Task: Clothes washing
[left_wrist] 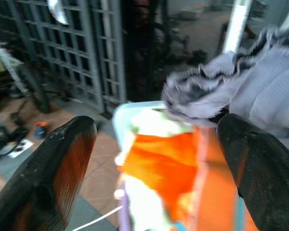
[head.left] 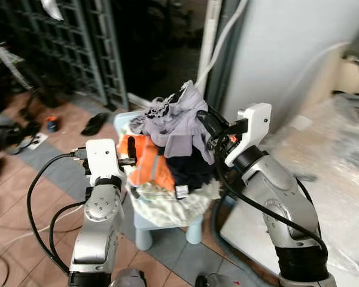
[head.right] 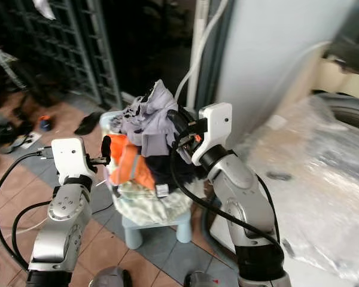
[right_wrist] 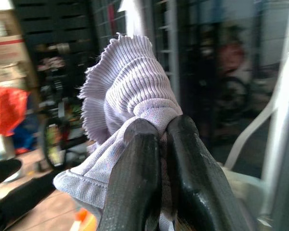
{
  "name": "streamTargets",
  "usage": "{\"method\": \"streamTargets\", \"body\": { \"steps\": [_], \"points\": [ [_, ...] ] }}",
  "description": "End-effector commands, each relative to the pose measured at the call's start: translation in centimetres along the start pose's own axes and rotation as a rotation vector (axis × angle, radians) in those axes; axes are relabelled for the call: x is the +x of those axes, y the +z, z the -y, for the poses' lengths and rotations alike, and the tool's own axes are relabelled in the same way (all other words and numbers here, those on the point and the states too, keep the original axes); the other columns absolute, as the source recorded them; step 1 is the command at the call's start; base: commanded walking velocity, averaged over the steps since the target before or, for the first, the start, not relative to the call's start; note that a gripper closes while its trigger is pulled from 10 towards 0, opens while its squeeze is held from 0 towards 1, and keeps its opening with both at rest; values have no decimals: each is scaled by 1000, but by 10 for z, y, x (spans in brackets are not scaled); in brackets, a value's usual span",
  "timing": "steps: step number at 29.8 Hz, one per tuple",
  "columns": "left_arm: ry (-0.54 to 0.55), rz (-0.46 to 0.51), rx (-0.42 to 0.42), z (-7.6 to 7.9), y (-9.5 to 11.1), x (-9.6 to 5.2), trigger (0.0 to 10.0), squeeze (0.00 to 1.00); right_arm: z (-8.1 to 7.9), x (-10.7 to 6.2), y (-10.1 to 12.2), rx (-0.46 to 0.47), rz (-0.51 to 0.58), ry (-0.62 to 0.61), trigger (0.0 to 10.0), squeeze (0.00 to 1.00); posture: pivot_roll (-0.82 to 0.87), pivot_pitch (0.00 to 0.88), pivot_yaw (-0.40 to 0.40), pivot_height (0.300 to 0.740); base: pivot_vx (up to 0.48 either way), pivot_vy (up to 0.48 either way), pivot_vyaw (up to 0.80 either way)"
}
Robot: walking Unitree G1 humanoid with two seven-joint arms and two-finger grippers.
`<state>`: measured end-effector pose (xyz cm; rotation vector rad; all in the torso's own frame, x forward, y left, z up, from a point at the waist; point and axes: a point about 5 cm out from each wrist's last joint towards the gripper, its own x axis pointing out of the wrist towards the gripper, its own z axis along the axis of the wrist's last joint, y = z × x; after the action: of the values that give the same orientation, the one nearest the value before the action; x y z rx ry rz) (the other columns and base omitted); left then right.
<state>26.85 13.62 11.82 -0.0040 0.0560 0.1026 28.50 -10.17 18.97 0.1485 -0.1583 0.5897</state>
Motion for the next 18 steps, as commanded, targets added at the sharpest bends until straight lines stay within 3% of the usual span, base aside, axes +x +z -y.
{"method": "streamTargets", "body": {
  "steps": [1,18],
  "points": [
    [-15,5,13,4,0,1,10000,0,8,1,7,-25,29,-43,10000,0,-20,0,23,740,0,-296,-800],
    [-14,11,11,4,0,4,10000,0,31,11,18,-124,81,-205,10000,0,-26,0,26,740,0,-276,-800]
  ]
}}
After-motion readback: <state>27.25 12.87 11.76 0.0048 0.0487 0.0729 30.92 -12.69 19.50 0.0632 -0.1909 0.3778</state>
